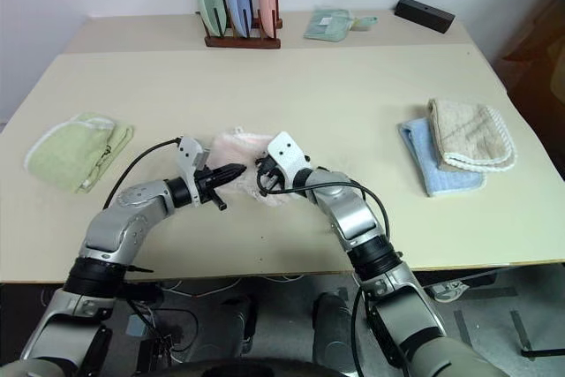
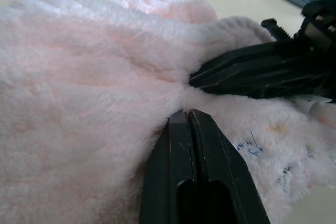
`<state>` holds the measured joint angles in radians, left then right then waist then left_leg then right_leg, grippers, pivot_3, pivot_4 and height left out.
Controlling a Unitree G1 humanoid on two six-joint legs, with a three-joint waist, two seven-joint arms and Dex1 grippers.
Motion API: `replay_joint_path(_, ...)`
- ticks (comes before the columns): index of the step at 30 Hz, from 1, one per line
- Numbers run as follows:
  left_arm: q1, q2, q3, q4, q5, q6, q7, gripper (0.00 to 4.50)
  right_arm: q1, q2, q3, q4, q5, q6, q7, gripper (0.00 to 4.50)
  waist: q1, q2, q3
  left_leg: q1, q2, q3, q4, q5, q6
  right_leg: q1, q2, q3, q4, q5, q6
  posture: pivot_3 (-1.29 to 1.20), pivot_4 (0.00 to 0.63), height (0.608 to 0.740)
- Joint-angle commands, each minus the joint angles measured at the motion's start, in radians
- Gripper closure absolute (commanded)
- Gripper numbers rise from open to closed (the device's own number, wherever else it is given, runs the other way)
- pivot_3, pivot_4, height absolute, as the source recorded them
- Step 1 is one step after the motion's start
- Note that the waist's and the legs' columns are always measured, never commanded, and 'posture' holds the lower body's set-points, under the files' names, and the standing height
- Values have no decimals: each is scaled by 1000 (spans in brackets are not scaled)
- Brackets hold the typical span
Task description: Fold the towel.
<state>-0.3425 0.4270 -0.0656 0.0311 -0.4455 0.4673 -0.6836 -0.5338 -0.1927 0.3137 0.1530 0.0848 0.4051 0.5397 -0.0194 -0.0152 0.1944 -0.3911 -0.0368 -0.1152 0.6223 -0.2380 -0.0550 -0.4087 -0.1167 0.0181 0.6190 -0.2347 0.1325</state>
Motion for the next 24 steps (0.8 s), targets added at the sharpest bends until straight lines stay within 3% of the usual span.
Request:
replay_joint_path(1,20,-9,29,7,5,-16,1,4479,23,-6,-5,24,-20,-19,4,4500,0,0,0,0,0,0,0,0,0,0,0,0,0,0,0,0,150,740)
replay_joint_path(6,40,-28,83,-39,-31,-27,2,4479,26,-21,-76,-86,21,-56,8,4500,0,0,0,0,0,0,0,0,0,0,0,0,0,0,0,0,150,740)
replay_joint_path(19,42,-34,95,-49,-25,-19,-4,4479,31,-20,-86,-104,17,-49,20,4500,-1,0,0,0,0,0,0,0,0,-1,0,0,1,0,0,0,150,740)
replay_joint_path(20,48,-19,124,-93,-54,0,-5,4499,34,-43,-106,-164,43,-21,41,4255,-1,0,0,0,0,0,0,0,0,-1,0,0,1,0,0,0,150,740)
replay_joint_path(21,55,13,225,-141,-136,59,22,4240,58,-112,-147,-301,108,43,100,3982,-1,0,1,0,0,0,0,0,0,-1,0,0,1,0,0,0,150,740)
replay_joint_path(22,61,35,300,-176,-196,105,43,3952,77,-163,-178,-402,155,92,143,3757,-1,0,2,-2,0,0,0,0,0,-2,0,0,1,0,0,0,150,740)
replay_joint_path(24,68,57,372,-211,-262,161,75,3173,97,-219,-203,-504,212,155,175,2815,0,0,2,-7,0,-2,1,0,0,-6,0,0,1,0,0,0,150,740)
